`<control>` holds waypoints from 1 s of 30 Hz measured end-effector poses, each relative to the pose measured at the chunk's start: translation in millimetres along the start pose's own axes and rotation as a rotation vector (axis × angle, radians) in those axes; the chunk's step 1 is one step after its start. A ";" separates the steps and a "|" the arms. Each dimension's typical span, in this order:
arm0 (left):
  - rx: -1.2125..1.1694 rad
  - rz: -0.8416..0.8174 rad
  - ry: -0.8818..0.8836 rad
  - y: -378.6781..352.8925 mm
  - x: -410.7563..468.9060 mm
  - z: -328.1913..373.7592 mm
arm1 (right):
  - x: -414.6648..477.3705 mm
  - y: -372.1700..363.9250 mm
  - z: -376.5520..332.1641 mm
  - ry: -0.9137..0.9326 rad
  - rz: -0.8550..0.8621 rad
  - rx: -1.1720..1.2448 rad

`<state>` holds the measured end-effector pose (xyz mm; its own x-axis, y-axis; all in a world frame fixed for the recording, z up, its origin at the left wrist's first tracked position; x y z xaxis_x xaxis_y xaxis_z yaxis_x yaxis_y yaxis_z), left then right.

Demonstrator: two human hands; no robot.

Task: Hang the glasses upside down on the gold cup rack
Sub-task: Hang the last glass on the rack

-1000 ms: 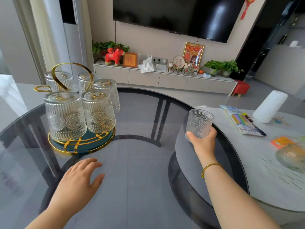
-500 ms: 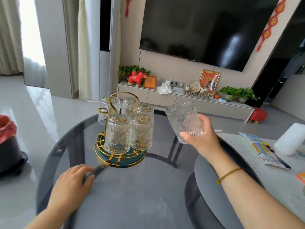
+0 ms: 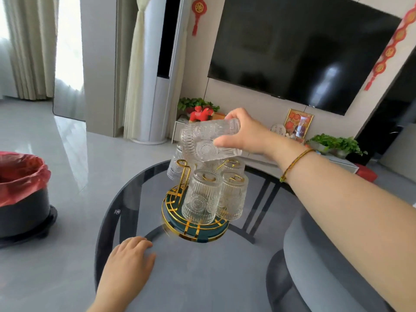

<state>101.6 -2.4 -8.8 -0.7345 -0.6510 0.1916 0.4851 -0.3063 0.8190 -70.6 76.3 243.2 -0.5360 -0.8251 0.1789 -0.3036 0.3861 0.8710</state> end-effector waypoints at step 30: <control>-0.002 -0.034 0.022 -11.6 8.6 -9.7 | 60.0 -125.9 -20.6 0.017 -0.431 -0.538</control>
<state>94.3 -11.2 -21.9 -0.7400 -0.6554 0.1514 0.4609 -0.3301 0.8238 -48.3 -30.2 153.7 -0.4413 -0.8670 -0.2314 -0.0511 -0.2332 0.9711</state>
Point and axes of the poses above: each hand's wrist, its own x-axis towards the middle knuckle, its own y-axis out of the back of the hand, z = x × y, the point moved 7 cm from there along x, towards the middle knuckle, and after that the axes turned 5 degrees about -x, right-handed, at the moved point
